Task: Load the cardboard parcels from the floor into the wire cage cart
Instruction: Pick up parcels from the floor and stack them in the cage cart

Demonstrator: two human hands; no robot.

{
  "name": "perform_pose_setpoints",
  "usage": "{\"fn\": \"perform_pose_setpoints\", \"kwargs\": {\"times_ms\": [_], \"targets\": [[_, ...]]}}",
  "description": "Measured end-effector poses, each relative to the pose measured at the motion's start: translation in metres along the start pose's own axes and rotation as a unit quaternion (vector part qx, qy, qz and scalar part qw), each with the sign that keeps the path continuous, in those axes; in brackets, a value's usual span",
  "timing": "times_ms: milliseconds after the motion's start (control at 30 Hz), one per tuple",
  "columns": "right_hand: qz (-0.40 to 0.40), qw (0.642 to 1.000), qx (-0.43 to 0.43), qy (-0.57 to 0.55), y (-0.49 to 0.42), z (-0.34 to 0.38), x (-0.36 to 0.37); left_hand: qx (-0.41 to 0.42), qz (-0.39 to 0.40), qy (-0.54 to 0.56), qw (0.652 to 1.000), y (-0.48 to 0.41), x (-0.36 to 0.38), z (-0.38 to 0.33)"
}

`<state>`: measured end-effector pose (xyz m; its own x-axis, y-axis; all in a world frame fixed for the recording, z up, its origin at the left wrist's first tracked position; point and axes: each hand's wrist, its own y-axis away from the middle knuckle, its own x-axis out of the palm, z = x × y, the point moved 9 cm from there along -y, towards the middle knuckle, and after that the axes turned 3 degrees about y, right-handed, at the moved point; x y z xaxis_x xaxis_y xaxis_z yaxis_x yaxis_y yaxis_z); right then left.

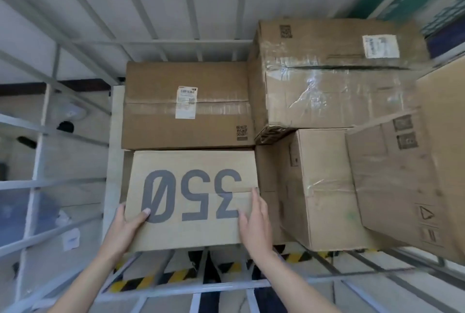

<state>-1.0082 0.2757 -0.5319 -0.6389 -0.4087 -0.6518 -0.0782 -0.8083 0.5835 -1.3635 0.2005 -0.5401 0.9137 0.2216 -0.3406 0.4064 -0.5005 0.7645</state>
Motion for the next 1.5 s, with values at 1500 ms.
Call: {"fn": "perform_pose_setpoints", "kwargs": {"times_ms": [1500], "targets": [[-0.249,0.938,-0.187,-0.155,0.266,0.055,-0.680,0.277,0.252,-0.041,0.926,0.546,0.295,-0.415]]}}
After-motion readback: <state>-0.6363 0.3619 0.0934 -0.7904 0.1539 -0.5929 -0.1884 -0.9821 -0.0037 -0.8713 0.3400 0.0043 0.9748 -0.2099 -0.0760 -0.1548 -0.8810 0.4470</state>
